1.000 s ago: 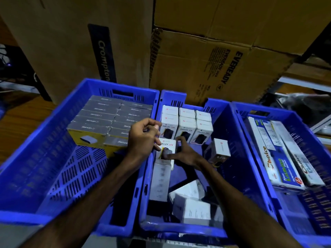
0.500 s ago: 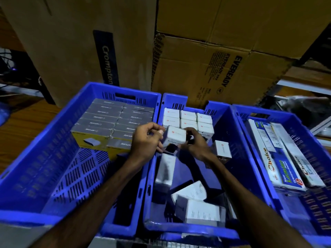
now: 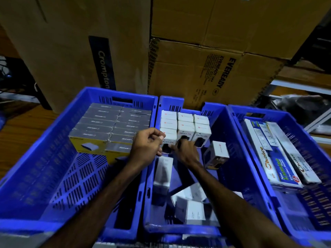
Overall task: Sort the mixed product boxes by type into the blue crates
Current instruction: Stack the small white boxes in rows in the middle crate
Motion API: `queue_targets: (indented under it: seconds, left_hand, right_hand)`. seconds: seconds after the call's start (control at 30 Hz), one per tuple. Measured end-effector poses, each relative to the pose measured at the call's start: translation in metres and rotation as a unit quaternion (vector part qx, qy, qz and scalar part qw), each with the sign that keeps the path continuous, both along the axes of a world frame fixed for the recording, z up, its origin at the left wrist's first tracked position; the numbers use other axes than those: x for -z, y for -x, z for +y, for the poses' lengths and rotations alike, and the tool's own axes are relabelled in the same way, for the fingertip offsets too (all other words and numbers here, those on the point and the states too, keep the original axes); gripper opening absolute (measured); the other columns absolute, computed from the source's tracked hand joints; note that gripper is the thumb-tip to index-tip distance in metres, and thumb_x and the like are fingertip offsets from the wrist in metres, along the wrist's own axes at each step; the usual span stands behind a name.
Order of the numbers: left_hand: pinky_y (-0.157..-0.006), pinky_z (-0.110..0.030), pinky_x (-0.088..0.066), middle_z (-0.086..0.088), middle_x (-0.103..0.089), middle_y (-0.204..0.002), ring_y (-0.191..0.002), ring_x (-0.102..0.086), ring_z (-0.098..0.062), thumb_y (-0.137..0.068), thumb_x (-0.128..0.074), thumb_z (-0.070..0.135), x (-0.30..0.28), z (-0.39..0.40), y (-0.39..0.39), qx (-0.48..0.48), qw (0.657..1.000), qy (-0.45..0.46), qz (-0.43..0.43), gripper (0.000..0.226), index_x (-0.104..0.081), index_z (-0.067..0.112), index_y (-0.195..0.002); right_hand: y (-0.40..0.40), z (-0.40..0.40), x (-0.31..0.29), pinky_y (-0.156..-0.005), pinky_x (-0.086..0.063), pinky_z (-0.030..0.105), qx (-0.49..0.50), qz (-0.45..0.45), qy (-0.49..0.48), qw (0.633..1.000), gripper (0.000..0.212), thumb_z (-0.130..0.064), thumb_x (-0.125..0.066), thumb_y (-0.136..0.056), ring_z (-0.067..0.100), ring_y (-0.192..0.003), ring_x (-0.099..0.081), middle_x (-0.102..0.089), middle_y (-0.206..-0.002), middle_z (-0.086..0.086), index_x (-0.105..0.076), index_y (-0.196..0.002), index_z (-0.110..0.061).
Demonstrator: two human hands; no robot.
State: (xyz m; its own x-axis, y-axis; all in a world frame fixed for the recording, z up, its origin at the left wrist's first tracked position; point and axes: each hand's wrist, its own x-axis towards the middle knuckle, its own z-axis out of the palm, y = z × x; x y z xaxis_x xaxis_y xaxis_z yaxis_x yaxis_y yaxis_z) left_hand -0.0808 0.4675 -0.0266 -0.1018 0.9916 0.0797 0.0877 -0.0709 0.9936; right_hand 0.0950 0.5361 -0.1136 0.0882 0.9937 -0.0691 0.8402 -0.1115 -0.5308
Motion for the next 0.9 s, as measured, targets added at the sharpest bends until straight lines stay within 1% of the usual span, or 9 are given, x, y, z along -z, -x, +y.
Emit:
queue_targets:
  seconds: [0.13,0.23,0.37,0.47,0.57,0.63,0.77,0.83,0.9]
  left_hand:
    - [-0.043,-0.024,-0.051,-0.009,-0.058,-0.063,-0.047,-0.055,-0.012,-0.098,-0.059,-0.005,0.000,-0.001,-0.001,0.005,1.000,0.001,0.003,0.016,-0.069,0.003,-0.089]
    - [-0.043,-0.024,-0.050,-0.007,-0.058,-0.063,-0.047,-0.055,-0.012,-0.098,-0.060,-0.005,0.001,0.000,-0.001,0.004,1.000,0.002,0.006,0.016,-0.069,0.004,-0.088]
    - [-0.045,-0.022,-0.051,-0.012,-0.059,-0.067,-0.048,-0.056,-0.011,-0.098,-0.060,-0.005,-0.001,-0.002,-0.001,0.011,1.000,-0.008,0.022,0.010,-0.069,-0.004,-0.094]
    - [-0.046,-0.023,-0.051,-0.011,-0.059,-0.067,-0.049,-0.056,-0.011,-0.098,-0.060,-0.004,-0.002,-0.003,0.000,0.016,0.999,-0.012,0.031,0.010,-0.069,-0.005,-0.095]
    - [-0.047,-0.023,-0.051,-0.009,-0.059,-0.067,-0.051,-0.058,-0.012,-0.098,-0.061,-0.002,0.001,-0.002,0.001,0.021,0.999,-0.013,0.042,0.009,-0.069,-0.003,-0.094]
    - [-0.048,-0.024,-0.051,-0.006,-0.060,-0.066,-0.051,-0.059,-0.013,-0.098,-0.062,-0.001,0.003,-0.002,0.002,0.025,0.998,-0.015,0.049,0.010,-0.069,0.000,-0.093]
    - [-0.049,-0.024,-0.052,-0.006,-0.062,-0.067,-0.053,-0.060,-0.015,-0.099,-0.062,0.000,0.002,-0.002,0.003,0.031,0.998,-0.014,0.056,0.010,-0.070,0.000,-0.093]
    - [-0.049,-0.023,-0.051,-0.005,-0.062,-0.066,-0.052,-0.060,-0.014,-0.099,-0.062,0.000,0.001,-0.002,0.002,0.030,0.998,-0.015,0.057,0.010,-0.070,0.001,-0.093]
    - [-0.049,-0.022,-0.051,-0.004,-0.061,-0.064,-0.052,-0.060,-0.015,-0.099,-0.062,0.000,0.000,-0.002,0.002,0.027,0.998,-0.015,0.056,0.010,-0.070,0.001,-0.093]
  right_hand:
    - [0.001,0.003,0.009,-0.071,-0.050,0.039,-0.017,0.033,0.049,0.998,0.048,-0.045,-0.061,-0.095,0.035,-0.081,-0.065,-0.065,-0.076,0.014,-0.051,-0.063,-0.011]
    - [-0.006,0.002,0.010,-0.062,-0.038,0.033,-0.071,0.037,0.054,0.995,0.048,-0.026,-0.060,-0.099,0.021,-0.061,-0.049,-0.049,-0.060,0.004,-0.044,-0.057,-0.010]
    - [-0.012,0.001,0.004,-0.066,-0.040,0.027,-0.140,0.038,0.087,0.985,0.025,-0.001,-0.053,-0.093,0.012,-0.067,-0.051,-0.057,-0.071,0.005,-0.062,-0.070,0.000]
    - [-0.013,0.000,-0.003,-0.065,-0.038,0.014,-0.193,0.045,0.135,0.971,0.032,0.015,-0.046,-0.091,0.000,-0.071,-0.056,-0.063,-0.086,0.011,-0.064,-0.075,-0.007]
    - [-0.022,0.000,-0.005,-0.070,-0.041,0.009,-0.216,0.010,0.172,0.961,0.034,0.011,-0.046,-0.093,0.012,-0.095,-0.060,-0.074,-0.112,0.015,-0.074,-0.105,-0.003]
    - [-0.029,-0.004,-0.013,-0.067,-0.043,0.003,-0.209,0.014,0.205,0.956,0.032,0.008,-0.046,-0.096,0.015,-0.092,-0.063,-0.073,-0.114,0.014,-0.073,-0.107,-0.004]
    - [-0.046,-0.018,-0.032,-0.100,-0.051,0.034,-0.238,0.000,0.217,0.947,0.024,-0.020,-0.062,-0.100,0.026,-0.118,-0.065,-0.072,-0.126,0.006,-0.072,-0.121,-0.017]
    - [-0.049,-0.032,-0.045,-0.107,-0.049,0.038,-0.233,-0.001,0.221,0.947,0.050,-0.034,-0.069,-0.095,0.027,-0.127,-0.059,-0.063,-0.139,0.002,-0.058,-0.143,-0.024]
    - [-0.045,-0.050,-0.057,-0.117,-0.040,0.040,-0.244,-0.011,0.246,0.938,0.097,-0.047,-0.080,-0.085,0.027,-0.144,-0.043,-0.040,-0.159,0.003,-0.025,-0.162,-0.028]
